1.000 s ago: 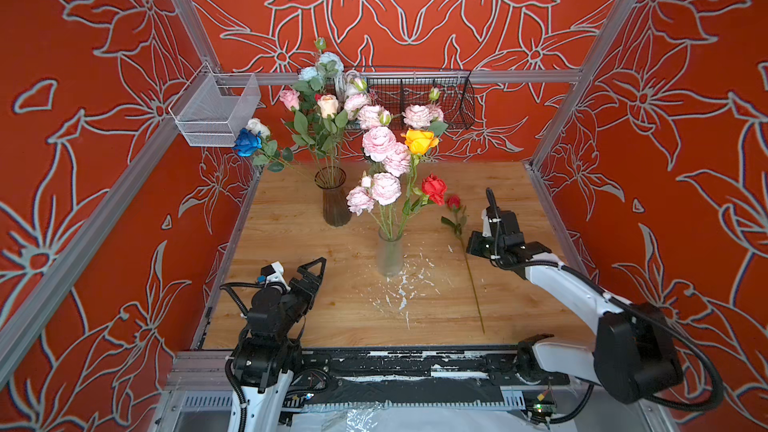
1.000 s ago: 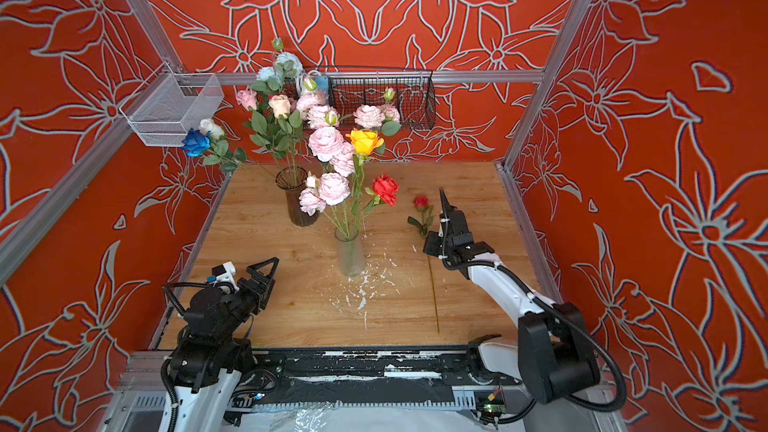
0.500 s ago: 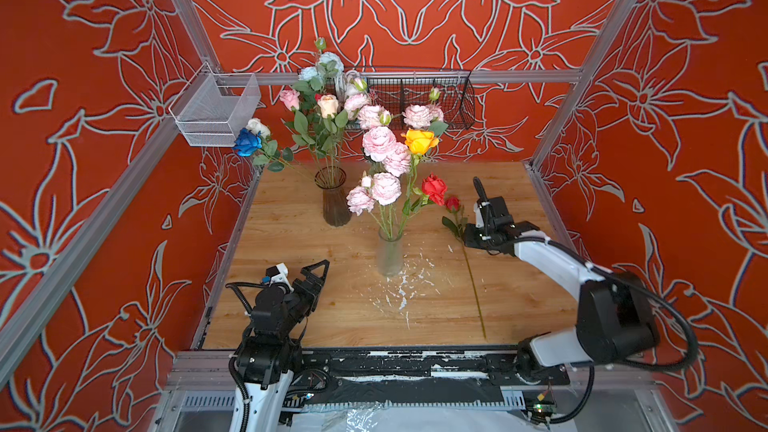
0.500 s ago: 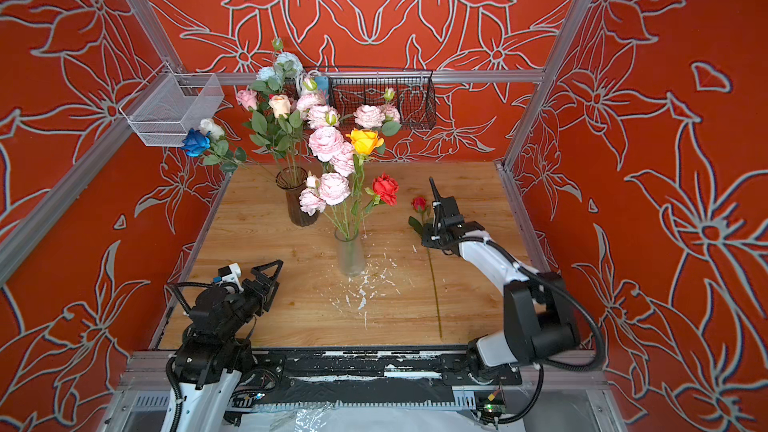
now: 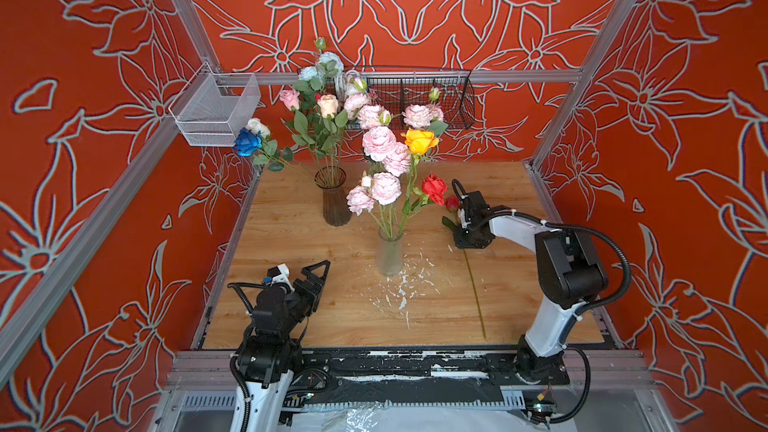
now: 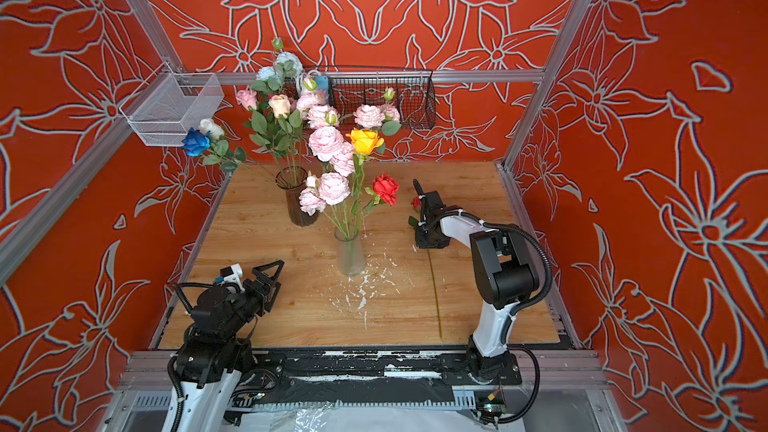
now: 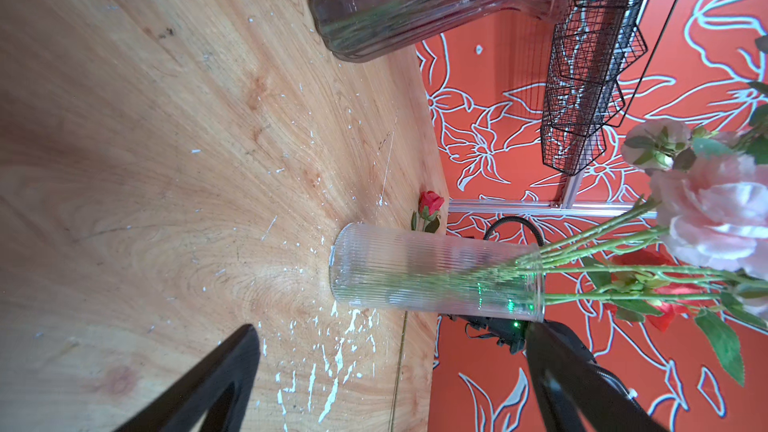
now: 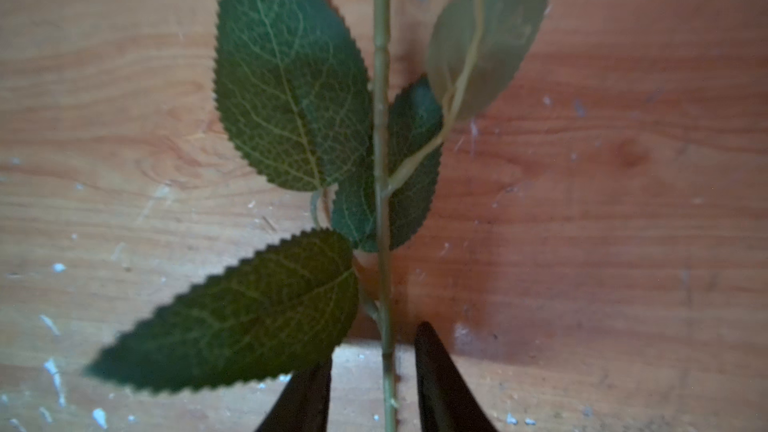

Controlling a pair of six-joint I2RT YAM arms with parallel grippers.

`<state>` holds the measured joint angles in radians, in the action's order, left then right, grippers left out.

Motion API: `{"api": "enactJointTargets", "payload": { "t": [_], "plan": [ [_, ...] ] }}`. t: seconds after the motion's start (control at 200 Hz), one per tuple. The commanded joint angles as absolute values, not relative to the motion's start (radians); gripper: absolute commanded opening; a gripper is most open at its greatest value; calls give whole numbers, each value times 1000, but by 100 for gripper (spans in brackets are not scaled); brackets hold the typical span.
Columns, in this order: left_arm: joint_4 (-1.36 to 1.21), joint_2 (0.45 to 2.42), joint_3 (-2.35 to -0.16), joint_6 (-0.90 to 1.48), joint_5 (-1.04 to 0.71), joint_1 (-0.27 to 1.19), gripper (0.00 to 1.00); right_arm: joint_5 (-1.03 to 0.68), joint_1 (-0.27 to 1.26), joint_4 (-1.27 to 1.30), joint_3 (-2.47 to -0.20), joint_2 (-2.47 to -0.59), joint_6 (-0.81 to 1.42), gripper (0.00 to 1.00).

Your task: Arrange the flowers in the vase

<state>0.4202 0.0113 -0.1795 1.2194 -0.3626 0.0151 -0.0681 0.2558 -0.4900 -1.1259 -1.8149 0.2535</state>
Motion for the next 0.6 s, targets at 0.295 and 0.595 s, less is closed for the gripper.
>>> {"api": "enactJointTargets", "payload": {
  "t": [0.295,0.595],
  "plan": [
    [354,42,-197,1243,-335,18,100,-64,252,-460,-1094,-1795,275,2],
    [315,133,-288,1208,-332,18,100,-63,255,-325,-932,-1401,357,0]
  ]
}}
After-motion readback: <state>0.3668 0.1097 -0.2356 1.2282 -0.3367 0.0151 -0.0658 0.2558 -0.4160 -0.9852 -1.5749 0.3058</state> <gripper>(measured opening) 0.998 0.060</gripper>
